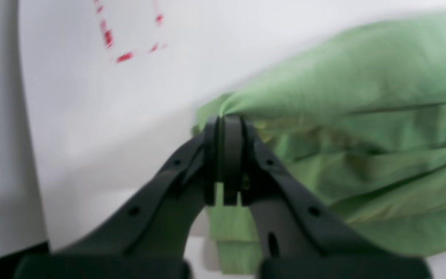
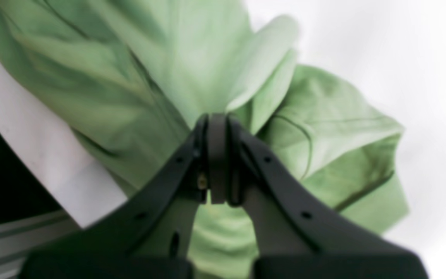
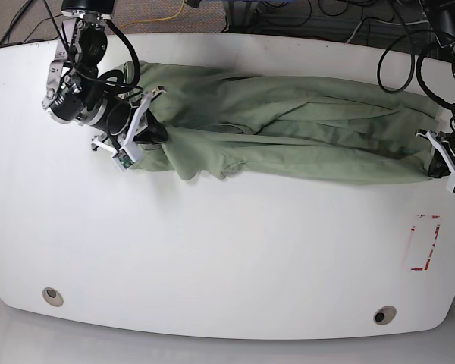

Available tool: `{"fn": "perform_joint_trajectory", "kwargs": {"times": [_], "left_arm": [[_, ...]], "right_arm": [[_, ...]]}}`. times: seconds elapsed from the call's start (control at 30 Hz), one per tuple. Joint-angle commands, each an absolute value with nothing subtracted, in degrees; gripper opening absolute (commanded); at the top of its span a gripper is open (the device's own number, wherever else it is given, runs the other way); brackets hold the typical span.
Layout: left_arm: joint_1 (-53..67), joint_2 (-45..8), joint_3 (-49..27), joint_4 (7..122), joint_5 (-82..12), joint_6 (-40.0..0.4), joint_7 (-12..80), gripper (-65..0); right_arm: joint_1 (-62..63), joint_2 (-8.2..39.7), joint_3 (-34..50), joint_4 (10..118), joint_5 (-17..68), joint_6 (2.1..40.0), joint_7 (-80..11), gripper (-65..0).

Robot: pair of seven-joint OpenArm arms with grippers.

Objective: Layout the t-shirt on the table in an organized manner, then fold the t-shirt properly
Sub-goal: 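Lift and fold the shirt's hem over toward the collar with both grippers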

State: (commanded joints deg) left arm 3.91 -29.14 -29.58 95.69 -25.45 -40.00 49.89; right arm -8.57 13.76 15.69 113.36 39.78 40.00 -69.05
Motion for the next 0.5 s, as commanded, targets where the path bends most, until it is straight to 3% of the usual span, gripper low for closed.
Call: {"fn": "perform_joint_trajectory", "kwargs": {"times": [0.5], "left_arm": [[6.0,-30.3,-29.8,95.6,-25.3,-40.0,49.9,-65.0]], "right_arm": [[-12.2,13.9,15.7,113.4,39.8,40.0,-69.2,-65.0]]}}
